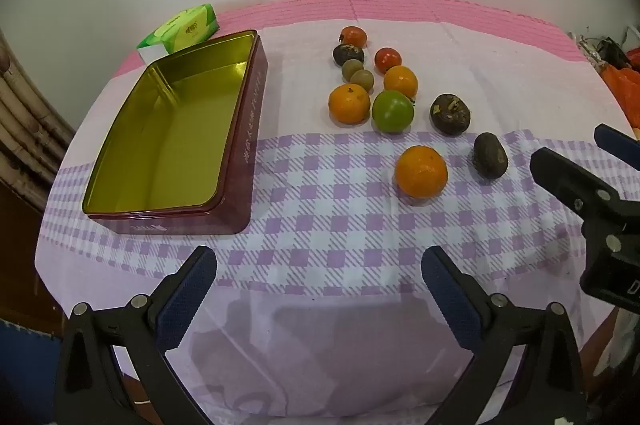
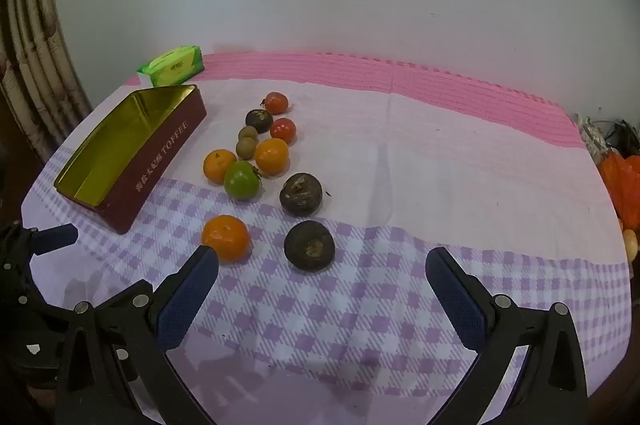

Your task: Organize fruits

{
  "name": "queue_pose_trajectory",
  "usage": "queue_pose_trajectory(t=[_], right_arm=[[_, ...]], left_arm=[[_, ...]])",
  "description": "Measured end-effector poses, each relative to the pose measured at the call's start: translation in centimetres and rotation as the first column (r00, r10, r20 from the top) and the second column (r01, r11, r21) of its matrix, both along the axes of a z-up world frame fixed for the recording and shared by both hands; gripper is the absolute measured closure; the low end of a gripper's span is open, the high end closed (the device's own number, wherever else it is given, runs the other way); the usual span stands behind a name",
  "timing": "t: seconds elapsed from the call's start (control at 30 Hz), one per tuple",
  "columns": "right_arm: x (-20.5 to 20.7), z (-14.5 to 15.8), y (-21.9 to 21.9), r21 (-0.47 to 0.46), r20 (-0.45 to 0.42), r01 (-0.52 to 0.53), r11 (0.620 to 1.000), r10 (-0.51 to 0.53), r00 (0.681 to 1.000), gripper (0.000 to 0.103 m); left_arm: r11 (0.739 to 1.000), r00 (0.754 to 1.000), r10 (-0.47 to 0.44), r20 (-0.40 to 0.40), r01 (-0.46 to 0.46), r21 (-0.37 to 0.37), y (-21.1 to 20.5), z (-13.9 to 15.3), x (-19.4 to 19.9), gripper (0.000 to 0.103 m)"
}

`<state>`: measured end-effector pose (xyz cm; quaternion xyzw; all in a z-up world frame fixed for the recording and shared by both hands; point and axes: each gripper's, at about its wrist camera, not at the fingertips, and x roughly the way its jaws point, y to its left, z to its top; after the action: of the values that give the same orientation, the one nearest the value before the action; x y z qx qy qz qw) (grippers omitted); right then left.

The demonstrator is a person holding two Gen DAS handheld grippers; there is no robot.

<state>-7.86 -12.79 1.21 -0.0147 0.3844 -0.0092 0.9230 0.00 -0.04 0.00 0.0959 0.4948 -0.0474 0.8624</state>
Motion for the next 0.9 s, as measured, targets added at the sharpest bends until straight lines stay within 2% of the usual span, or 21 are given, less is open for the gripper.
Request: queue_pose_trajectory(t=[0.47,0.9], right_arm=[[0.2,-0.74,-0.25,0.027,-0.014,0.002,1.0,-0.002,1.0,0.0],[0.26,-0.9,-0.3,0.024,-0.021,0.009,1.0,-0.008,1.0,0.0]], left_arm=[[1.0,1.0,0.001,-0.003,-0.001,-0.028,0.09,0.08,-0.13,0.001],[1.0,1.0,0.011,-0.012,-0.011,-0.008,0.24,-0.47,0.26,0.001]])
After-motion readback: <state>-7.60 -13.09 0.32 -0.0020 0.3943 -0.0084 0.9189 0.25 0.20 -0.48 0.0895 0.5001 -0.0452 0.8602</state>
